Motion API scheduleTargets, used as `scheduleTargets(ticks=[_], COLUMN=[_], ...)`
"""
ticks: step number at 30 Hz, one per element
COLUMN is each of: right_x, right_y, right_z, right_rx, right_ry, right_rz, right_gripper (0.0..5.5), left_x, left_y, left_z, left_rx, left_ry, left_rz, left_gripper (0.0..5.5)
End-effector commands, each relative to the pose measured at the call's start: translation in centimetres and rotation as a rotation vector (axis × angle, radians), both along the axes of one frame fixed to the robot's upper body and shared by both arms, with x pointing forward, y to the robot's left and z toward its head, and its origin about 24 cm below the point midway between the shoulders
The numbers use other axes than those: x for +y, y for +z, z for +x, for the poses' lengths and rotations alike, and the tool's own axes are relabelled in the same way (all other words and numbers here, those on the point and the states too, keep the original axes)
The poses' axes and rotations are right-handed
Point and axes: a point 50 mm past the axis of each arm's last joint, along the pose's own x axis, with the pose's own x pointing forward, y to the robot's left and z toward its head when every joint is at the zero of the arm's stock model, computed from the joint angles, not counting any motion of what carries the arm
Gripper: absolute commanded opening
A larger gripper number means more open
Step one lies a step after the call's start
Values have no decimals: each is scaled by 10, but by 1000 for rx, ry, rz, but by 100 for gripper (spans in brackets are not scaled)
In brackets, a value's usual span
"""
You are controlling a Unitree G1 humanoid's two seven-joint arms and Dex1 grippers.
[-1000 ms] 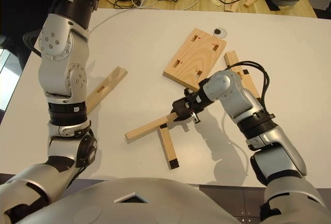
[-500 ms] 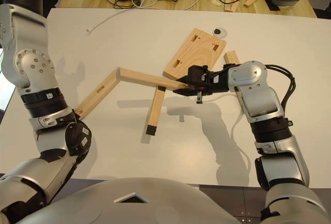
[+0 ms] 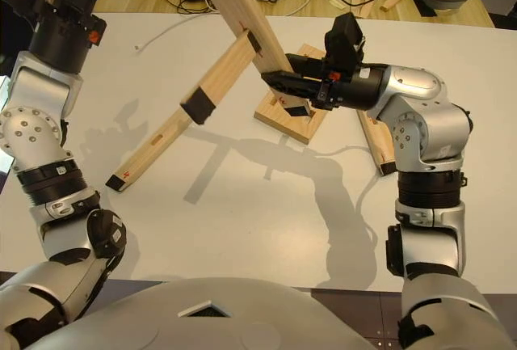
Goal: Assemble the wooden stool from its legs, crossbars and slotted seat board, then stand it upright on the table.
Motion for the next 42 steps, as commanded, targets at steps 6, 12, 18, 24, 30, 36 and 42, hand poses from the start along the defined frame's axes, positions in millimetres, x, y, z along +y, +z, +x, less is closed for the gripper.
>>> scheduleTargets(ticks=[6,12,18,24,30,36,42], right_x=[22,34,41,46,46,50,56], right_y=[7,4,1,2,7,0,-6], right_z=[-8,-8,-12,-12,-8,-14,-21], right_rx=[94,152,177,177,191,238,272], right_ry=[156,208,240,248,220,277,335], right_rz=[88,141,144,165,222,190,159], right_gripper=[101,101,101,101,101,101,101], left_x=[-28,-40,-46,-49,-47,-53,-63], left_y=[4,12,12,14,16,18,17], left_z=[-6,-16,-21,-25,-24,-25,-30], left_rx=[-18,-71,-84,-103,-109,-122,-129], left_ry=[-153,-245,-283,-320,-310,-342,-425], left_rz=[-32,-35,-31,-48,-68,-50,-6], left_gripper=[457,457,457,457,457,457,457])
